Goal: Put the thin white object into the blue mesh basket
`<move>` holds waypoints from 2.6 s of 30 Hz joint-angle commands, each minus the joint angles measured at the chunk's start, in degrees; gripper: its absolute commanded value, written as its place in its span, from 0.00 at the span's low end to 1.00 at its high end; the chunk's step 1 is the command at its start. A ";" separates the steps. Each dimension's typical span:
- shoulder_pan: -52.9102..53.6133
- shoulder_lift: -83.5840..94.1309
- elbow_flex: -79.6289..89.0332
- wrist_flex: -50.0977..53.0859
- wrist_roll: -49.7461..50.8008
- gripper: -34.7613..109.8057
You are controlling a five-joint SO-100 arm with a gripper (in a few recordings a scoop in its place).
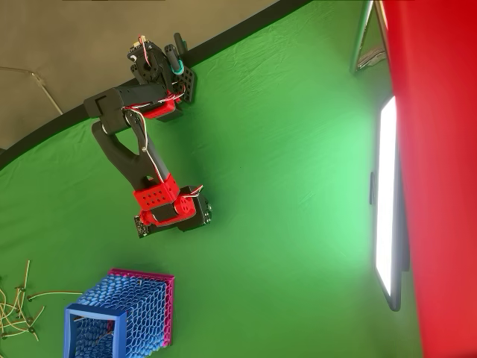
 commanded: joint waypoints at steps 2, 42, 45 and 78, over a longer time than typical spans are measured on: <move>-0.18 0.35 -0.70 -0.97 0.53 0.34; -0.26 0.09 -0.53 -1.49 1.58 0.30; -0.35 0.09 -0.53 -1.49 1.32 0.30; 1.23 19.42 -10.28 2.72 -6.59 0.29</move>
